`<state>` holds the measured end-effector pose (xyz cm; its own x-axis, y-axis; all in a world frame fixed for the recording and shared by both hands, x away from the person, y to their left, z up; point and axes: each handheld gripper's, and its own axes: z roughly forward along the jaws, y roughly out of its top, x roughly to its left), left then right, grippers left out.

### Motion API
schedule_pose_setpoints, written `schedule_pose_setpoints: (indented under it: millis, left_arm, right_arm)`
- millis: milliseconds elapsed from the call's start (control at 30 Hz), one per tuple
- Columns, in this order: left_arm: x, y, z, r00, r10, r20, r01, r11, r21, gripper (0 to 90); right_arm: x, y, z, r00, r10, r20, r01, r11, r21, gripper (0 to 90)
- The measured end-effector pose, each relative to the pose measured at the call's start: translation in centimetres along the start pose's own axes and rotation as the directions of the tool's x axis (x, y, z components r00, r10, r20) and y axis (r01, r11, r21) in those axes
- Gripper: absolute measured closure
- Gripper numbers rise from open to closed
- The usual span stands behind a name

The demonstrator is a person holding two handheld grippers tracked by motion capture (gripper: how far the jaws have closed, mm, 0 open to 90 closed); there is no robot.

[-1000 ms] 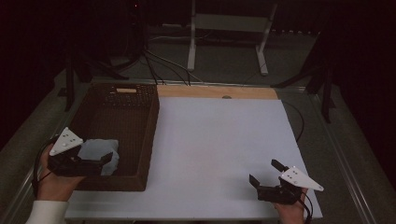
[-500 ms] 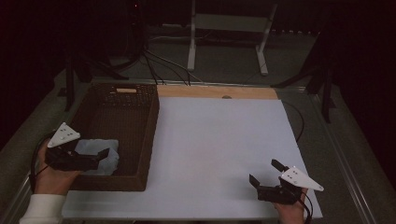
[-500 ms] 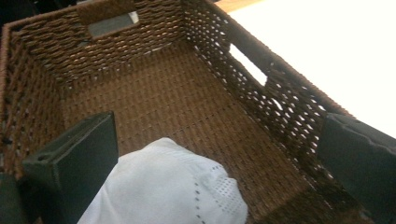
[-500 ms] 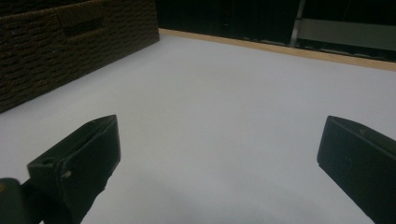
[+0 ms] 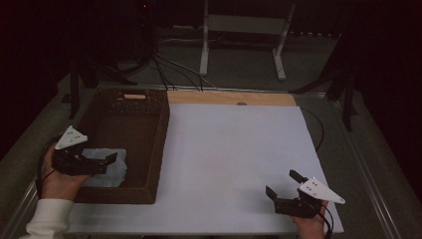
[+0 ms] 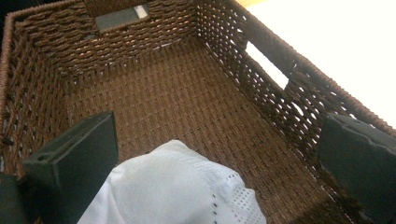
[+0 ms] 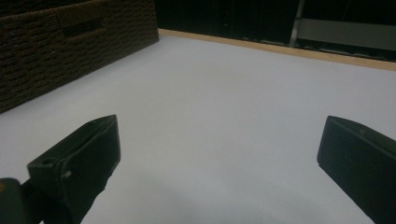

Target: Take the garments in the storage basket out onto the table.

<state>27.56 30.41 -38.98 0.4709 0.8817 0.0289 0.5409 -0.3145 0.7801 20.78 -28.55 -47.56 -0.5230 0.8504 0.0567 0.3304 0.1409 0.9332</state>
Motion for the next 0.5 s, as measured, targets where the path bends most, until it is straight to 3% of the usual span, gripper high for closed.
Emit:
schedule_pose_setpoints:
  millis: [500]
  left_arm:
    - [1.1,0.3,1.5,0.9999,0.015,-0.001,-0.015,0.9968,0.079,0.5]
  right_arm:
    - [0.0,0.0,0.0,1.0,0.003,0.001,-0.003,1.0,0.0,0.0]
